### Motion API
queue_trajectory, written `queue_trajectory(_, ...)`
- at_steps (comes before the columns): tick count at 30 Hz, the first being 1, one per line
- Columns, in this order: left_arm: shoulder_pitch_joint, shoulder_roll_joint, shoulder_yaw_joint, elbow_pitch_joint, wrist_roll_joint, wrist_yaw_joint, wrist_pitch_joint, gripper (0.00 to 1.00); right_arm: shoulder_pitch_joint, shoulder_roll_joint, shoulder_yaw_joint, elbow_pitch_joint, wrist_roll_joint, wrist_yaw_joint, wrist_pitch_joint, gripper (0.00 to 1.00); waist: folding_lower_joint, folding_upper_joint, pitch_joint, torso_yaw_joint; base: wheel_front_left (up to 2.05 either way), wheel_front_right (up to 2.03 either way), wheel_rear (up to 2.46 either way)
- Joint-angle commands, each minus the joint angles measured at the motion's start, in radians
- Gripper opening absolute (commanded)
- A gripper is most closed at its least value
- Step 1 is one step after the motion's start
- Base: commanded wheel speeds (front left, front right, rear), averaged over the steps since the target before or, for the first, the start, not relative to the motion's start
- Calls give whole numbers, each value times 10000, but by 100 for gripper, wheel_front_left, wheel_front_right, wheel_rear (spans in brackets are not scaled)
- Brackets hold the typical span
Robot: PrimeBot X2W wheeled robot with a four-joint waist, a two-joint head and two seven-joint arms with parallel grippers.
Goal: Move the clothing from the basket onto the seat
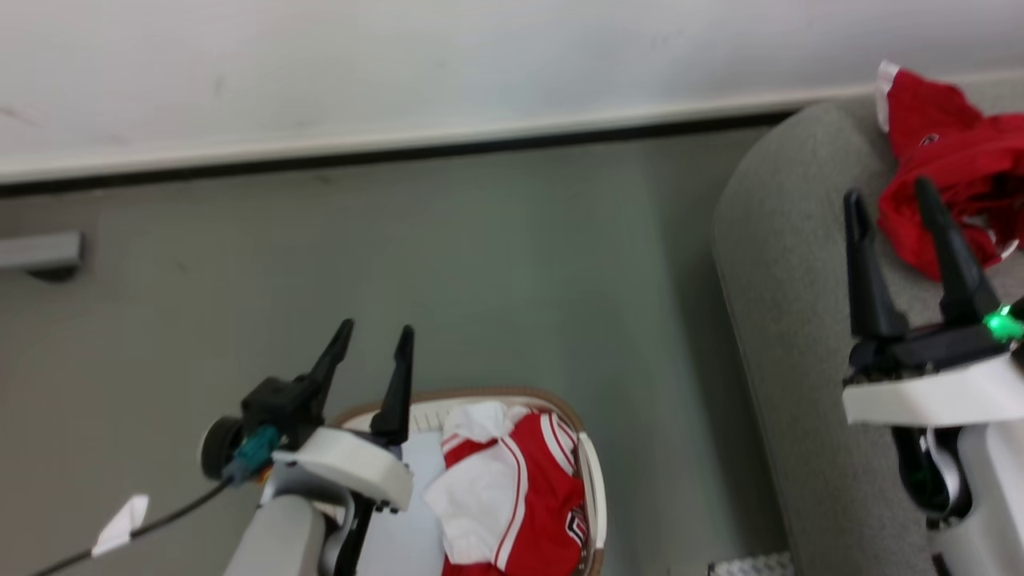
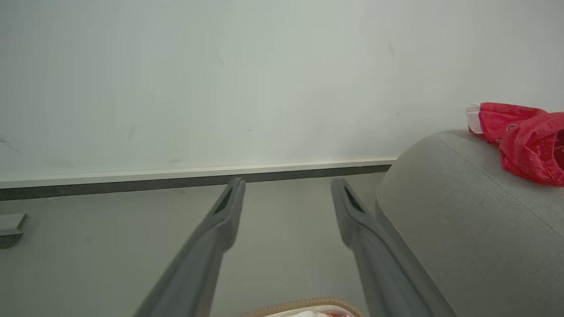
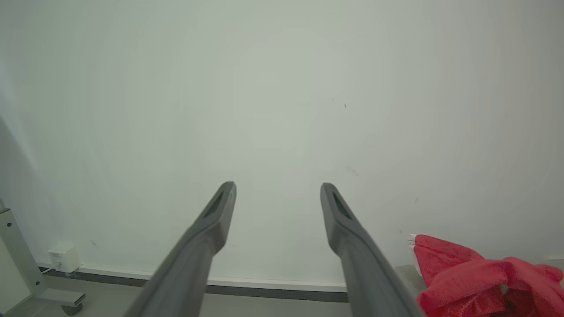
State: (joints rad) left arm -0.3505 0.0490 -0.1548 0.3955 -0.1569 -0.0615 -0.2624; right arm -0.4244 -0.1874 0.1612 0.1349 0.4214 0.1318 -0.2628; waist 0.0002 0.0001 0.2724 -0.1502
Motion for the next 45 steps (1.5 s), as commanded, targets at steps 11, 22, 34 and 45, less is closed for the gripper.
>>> queue_trajectory(11, -2269, 75, -1222, 3327, -41, -588, 804, 100, -2176, -511, -91, -239, 133, -22, -13, 100, -2, -1, 2784, -571, 0, 0, 0)
queue_trajectory(22, -3545, 216, -2964, 6178, -507, -678, 1378, 100, -3230, -393, -311, -703, 100, -22, -13, 100, -2, -1, 4090, -1352, 0, 0, 0)
queue_trajectory(34, -4410, 766, -5143, 7546, -2344, -672, 3365, 100, -3399, 248, -514, -914, 74, -22, -13, 100, -2, -1, 5177, -2260, 0, 0, 0)
queue_trajectory(45, -4724, 1665, -6831, 7408, -3795, -674, 5176, 93, -3555, 568, -591, -922, 103, -22, -13, 100, -2, -1, 5669, -2728, 0, 0, 0)
